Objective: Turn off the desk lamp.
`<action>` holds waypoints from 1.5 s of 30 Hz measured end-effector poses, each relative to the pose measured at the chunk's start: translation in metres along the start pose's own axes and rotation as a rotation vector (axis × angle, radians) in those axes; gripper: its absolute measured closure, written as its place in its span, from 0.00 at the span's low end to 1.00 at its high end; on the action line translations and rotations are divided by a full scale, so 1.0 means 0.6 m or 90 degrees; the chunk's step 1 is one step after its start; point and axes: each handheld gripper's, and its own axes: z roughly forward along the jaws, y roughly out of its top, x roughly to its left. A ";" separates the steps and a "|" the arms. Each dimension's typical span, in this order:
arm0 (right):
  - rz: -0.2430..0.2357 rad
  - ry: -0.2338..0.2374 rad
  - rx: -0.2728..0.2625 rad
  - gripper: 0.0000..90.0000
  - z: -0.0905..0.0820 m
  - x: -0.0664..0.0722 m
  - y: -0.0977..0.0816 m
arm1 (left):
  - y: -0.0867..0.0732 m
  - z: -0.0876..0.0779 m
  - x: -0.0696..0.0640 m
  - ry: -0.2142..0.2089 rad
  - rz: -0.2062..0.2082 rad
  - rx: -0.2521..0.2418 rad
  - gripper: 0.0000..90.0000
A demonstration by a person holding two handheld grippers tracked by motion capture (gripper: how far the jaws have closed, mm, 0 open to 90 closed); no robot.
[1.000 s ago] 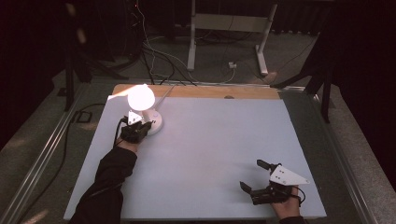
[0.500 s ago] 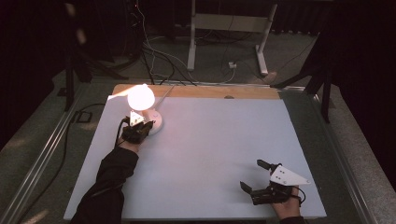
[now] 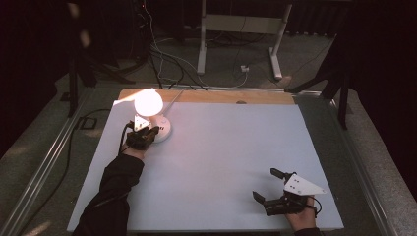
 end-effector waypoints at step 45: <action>0.002 -0.001 0.003 0.00 0.001 0.000 -0.001 | 0.011 -0.012 -0.002 -0.007 0.000 -0.028 1.00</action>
